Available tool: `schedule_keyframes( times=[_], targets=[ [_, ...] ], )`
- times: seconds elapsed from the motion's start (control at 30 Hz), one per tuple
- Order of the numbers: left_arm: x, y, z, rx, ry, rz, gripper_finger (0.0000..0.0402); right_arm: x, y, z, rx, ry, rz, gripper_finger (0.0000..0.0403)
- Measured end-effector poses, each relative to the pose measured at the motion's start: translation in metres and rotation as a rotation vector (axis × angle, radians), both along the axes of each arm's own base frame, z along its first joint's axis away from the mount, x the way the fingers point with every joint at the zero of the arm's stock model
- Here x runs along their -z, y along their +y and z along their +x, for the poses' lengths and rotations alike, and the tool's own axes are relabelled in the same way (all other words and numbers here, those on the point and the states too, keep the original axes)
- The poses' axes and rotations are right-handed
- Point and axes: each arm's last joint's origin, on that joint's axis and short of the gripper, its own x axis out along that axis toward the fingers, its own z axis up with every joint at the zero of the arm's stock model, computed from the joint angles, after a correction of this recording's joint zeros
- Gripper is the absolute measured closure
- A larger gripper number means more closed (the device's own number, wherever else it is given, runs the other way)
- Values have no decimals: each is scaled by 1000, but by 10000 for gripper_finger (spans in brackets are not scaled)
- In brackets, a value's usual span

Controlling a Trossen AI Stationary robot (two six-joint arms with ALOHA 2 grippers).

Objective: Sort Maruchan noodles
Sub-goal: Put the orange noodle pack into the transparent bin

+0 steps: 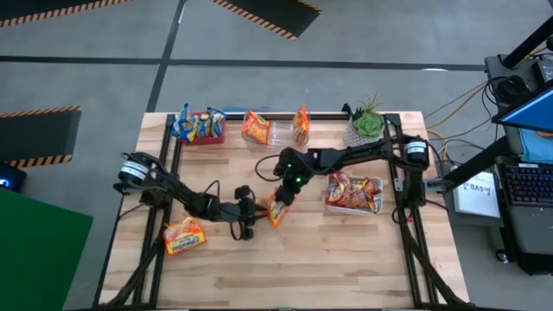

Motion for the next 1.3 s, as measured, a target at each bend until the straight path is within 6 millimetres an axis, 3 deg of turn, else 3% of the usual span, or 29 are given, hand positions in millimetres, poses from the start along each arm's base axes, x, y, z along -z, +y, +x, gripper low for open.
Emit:
schedule_keyframes(
  times=[0.37,0.6,0.8,1.03,1.3],
  targets=[
    [-48,6,-20,49,-160,68,326,-72,-4,-24,71,-159,-101,393],
    [-95,11,-38,94,-335,202,326,-137,-21,-40,225,-180,-328,394],
    [-133,17,-53,66,-467,339,326,-181,-43,-44,324,-104,-509,394],
    [-164,29,-75,-105,-542,499,326,-194,-84,-34,415,-30,-531,394],
    [-186,40,-98,-304,-574,550,326,-177,-141,-16,495,102,-520,394]
  ],
)
